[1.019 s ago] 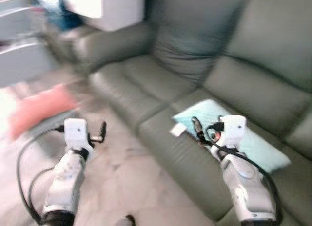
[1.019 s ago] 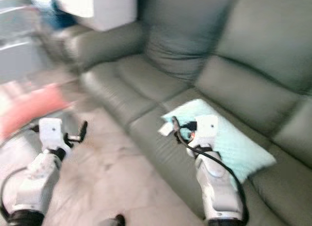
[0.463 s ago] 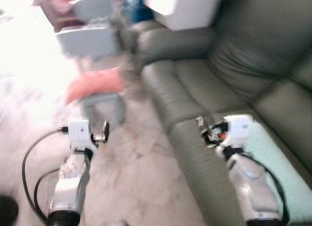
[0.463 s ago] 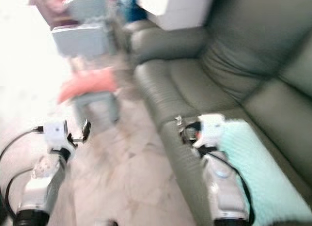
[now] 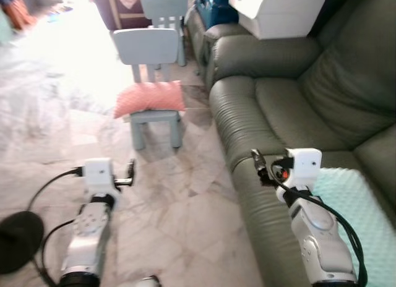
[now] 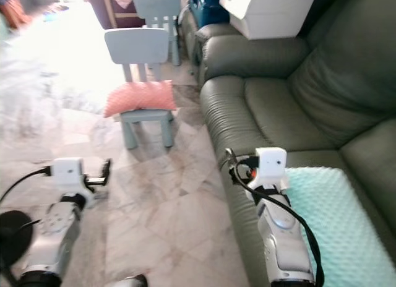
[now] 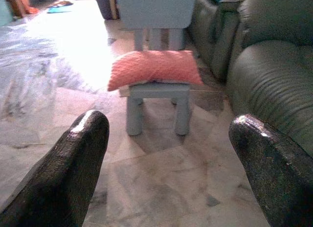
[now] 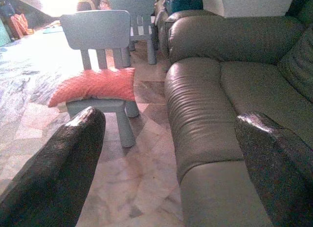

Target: Move the pillow to the sofa

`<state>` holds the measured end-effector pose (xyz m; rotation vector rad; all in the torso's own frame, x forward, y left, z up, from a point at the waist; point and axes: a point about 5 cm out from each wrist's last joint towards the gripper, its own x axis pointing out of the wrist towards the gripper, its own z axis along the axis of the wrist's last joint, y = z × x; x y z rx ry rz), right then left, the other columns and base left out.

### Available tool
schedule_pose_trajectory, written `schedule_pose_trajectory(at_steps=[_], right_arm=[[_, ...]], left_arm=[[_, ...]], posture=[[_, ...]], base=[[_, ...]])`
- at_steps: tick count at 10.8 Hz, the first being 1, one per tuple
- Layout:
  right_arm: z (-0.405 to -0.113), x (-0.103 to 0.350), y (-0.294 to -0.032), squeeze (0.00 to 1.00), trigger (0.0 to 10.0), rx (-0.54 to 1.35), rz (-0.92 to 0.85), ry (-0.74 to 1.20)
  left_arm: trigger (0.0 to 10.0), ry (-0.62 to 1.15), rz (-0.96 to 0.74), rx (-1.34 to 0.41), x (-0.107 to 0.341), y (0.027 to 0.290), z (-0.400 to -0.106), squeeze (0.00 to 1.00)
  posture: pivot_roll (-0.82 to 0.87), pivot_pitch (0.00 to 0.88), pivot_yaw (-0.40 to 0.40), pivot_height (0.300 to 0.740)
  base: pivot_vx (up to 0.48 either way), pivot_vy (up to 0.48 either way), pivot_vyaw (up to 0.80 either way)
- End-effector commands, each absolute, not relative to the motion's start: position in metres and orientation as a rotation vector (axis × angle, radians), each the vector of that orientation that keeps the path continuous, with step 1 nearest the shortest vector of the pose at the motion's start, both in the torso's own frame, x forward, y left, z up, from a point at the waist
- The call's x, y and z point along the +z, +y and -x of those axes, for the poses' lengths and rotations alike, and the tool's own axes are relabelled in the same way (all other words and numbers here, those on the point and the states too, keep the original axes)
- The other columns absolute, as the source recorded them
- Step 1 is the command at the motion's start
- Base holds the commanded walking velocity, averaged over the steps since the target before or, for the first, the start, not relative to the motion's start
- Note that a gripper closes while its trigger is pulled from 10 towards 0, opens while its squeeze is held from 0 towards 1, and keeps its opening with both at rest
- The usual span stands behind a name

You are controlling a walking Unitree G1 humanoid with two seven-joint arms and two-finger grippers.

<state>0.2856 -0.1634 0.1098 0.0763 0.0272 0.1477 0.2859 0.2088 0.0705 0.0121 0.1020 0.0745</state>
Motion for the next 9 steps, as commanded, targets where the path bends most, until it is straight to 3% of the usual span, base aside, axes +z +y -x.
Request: schedule_pose_trajectory(at_steps=[1,5,9], right_arm=[[-0.286,0.110,-0.160,0.00,10.0,0.166,-0.083,0.022],[-0.288,0.111,-0.156,0.00,10.0,0.180,-0.095,0.016],[-0.288,0.112,-0.157,0.00,10.0,0.173,-0.099,0.015]], left_arm=[[10.0,0.098,-0.016,0.090,0.070,0.212,-0.285,0.00],[10.0,0.101,0.090,0.054,0.080,0.199,-0.294,0.00],[10.0,0.115,0.089,0.035,0.080,0.198,-0.297,0.00]], posture=[[-0.14,0.120,-0.030,0.740],[-0.13,0.118,-0.023,0.740],[-0.14,0.119,-0.018,0.740]], base=[[0.000,0.000,0.00],[0.000,0.000,0.00],[0.000,0.469,0.00]])
